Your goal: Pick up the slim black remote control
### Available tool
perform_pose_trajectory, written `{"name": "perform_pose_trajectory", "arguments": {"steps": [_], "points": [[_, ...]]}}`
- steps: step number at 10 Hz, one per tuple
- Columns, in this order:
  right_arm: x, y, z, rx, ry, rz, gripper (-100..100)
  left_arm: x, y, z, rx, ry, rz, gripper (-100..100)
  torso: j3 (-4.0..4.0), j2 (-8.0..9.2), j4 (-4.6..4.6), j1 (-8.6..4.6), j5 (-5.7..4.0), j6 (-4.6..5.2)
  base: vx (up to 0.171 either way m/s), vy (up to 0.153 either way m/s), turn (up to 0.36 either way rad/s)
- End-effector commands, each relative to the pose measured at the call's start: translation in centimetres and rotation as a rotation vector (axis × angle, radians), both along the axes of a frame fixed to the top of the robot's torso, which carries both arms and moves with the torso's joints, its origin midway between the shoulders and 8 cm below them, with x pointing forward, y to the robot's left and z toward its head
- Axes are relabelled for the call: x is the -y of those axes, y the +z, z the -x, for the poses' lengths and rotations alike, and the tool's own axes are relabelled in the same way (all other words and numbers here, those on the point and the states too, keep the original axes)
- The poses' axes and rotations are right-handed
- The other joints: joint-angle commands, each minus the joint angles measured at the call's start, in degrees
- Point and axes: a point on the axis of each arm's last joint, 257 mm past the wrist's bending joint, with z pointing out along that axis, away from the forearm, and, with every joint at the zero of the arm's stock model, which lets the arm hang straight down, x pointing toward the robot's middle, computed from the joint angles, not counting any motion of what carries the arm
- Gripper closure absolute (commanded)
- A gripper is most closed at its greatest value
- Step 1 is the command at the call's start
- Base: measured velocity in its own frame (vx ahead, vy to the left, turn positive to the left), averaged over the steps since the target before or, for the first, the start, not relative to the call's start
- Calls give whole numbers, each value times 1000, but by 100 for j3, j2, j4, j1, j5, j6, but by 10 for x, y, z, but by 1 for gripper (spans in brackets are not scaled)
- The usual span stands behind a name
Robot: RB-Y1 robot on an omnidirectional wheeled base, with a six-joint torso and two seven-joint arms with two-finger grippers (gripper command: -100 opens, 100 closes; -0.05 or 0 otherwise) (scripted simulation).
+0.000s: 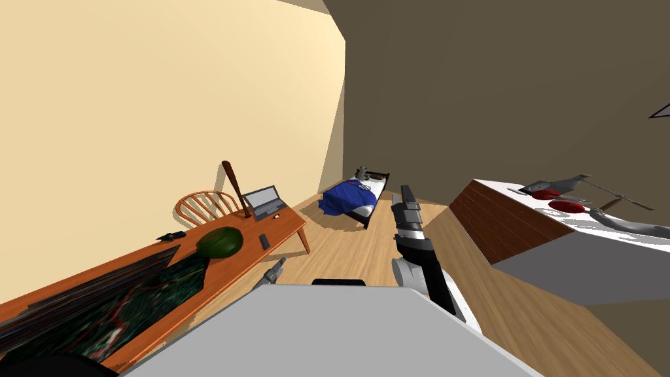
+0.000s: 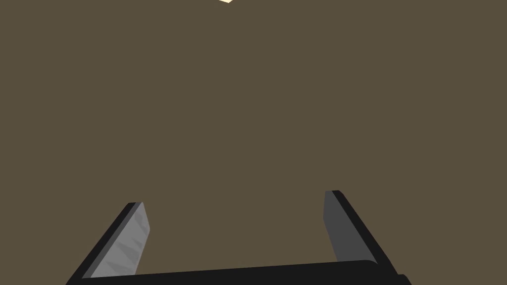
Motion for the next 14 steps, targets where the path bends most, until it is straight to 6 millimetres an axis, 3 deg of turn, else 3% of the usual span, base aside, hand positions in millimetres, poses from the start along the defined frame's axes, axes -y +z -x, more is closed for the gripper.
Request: {"name": "perform_pose_trajectory", "arguments": {"steps": [1, 2, 3, 4, 5, 7, 8, 10, 11, 14], "points": [[0, 0, 0, 0, 0, 0, 0, -10, -14, 11, -43, -4, -17, -100, 0, 0, 0, 0, 0, 0, 58, -72, 12], [0, 0, 0, 0, 0, 0, 0, -18, -29, 32, -103, -22, -39, -100, -1, 0, 0, -1, 0, 2, 74, -97, -1], [0, 0, 0, 0, 0, 0, 0, -23, -35, 36, -118, -15, -46, -100, -3, -5, -1, -8, -2, 1, 52, -76, 14], [0, 0, 0, 0, 0, 0, 0, -32, -50, 58, -181, -30, -68, -100, 0, 1, 0, -4, -1, 1, 49, -68, 3], [0, 0, 0, 0, 0, 0, 0, -36, -54, 61, -191, -24, -73, -100, 1, 2, 0, 0, 0, 1, 52, -47, 5], [0, 0, 0, 0, 0, 0, 0, -62, -85, 111, -327, -39, -121, -100, -2, -3, -1, 11, 2, 1, 97, -62, -1], [0, 0, 0, 0, 0, 0, 0, -62, -86, 112, -329, -38, -122, -100, -10, -17, -4, -1, -1, 0, 116, -66, 15], [0, 0, 0, 0, 0, 0, 0, -85, -109, 159, -450, -48, -160, -100, -13, -22, -5, 8, 1, 2, 136, -33, -4], [0, 0, 0, 0, 0, 0, 0, -87, -110, 162, -457, -44, -164, -100, -19, -33, -7, 18, 3, 2, 133, -14, 0], [0, 0, 0, 0, 0, 0, 0, -117, -136, 231, -626, -50, -212, -100, -29, -50, -10, 23, 5, 2, 196, -1, -10]]}}
